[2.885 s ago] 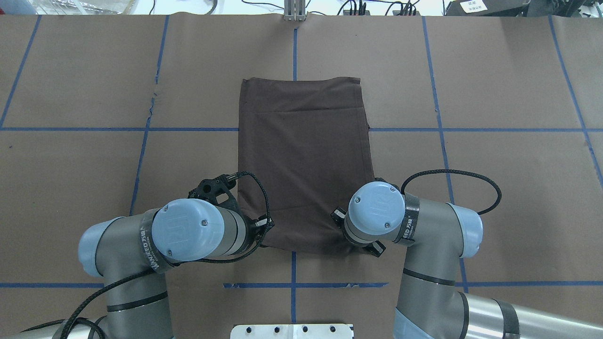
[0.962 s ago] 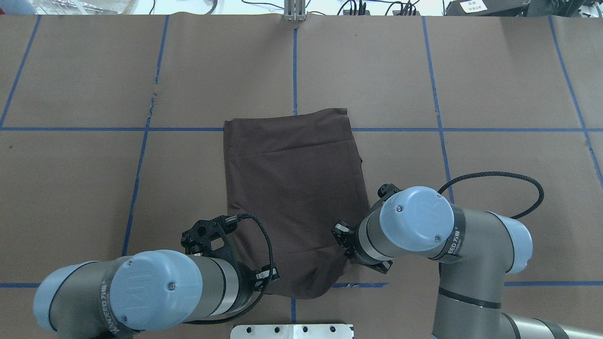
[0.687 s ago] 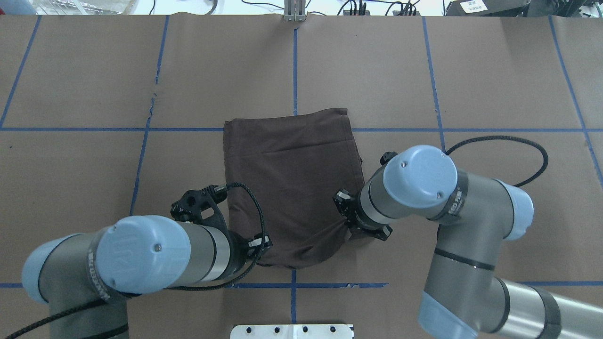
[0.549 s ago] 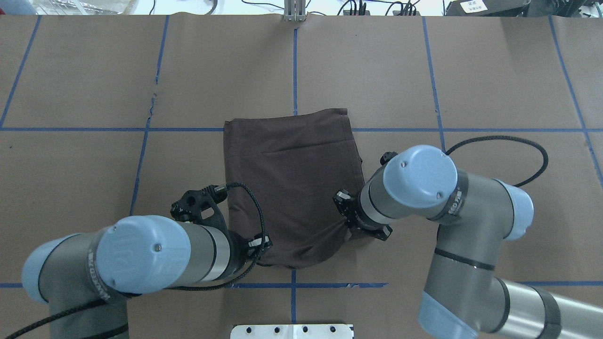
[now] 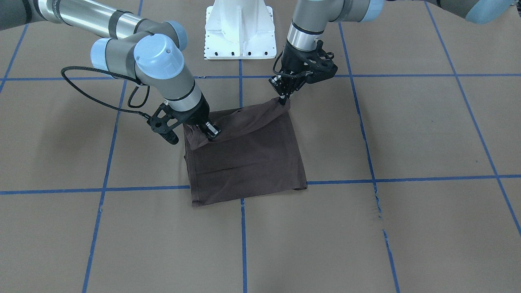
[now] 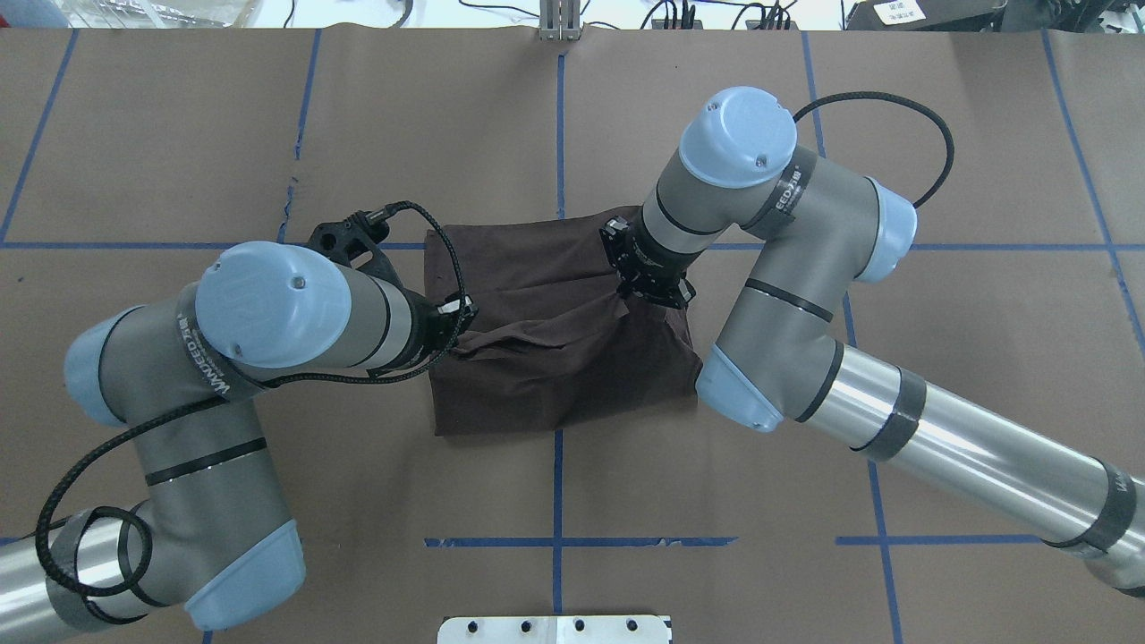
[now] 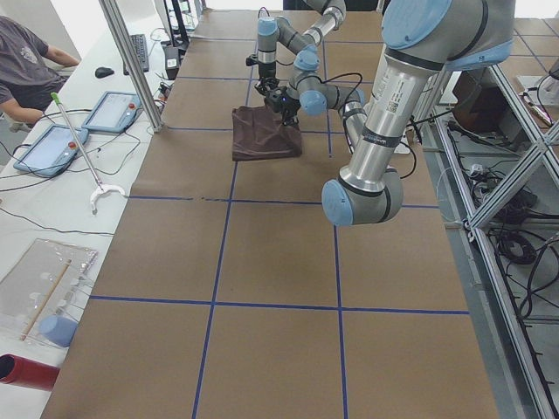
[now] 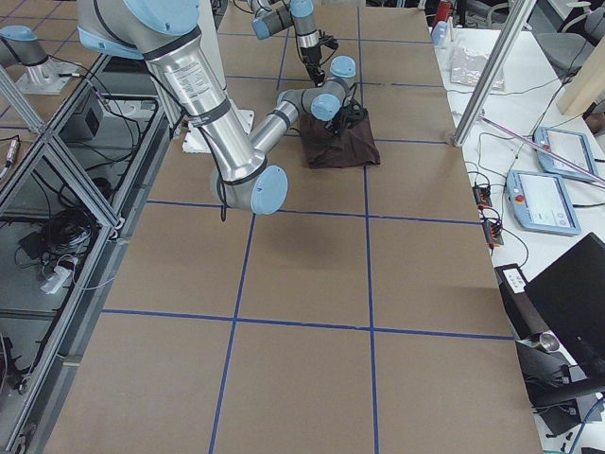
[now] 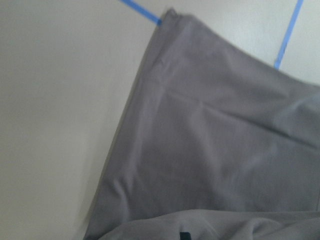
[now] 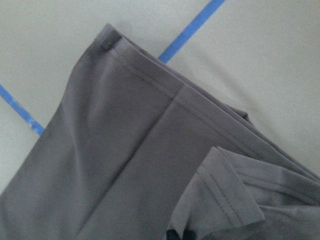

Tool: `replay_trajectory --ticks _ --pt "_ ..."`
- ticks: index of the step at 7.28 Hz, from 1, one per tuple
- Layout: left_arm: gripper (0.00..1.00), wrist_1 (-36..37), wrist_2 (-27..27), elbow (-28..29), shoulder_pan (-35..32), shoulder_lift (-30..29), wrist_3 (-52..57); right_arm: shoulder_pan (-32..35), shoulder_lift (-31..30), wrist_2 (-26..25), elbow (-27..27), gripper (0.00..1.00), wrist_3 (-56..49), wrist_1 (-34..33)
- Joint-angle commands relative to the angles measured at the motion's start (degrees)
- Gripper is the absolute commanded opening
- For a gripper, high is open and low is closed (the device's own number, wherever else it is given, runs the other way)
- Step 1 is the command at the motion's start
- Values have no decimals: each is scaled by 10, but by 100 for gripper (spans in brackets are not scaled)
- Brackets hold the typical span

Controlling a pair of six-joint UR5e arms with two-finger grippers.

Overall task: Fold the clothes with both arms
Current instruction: 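Carry the near edge with both grippers over onto the far half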

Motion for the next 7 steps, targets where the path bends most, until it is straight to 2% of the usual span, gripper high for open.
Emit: replay_trajectory --ticks 1,2,3,4,5,7 --pt "0 -17 -2 50 -32 -24 0 20 53 4 -70 0 -2 5" --pt "0 -36 -10 104 -48 -48 10 27 89 4 -131 0 -20 7" --pt "46 -103 -9 188 -57 -65 13 34 99 4 -179 39 -49 37" --pt "99 -162 -7 283 -89 -105 47 57 114 4 -226 99 -66 56" --pt "100 -168 -9 327 -131 -119 97 80 124 7 -257 100 -131 55" --pt "100 -167 -17 332 -173 -117 168 110 129 61 -262 100 -166 54"
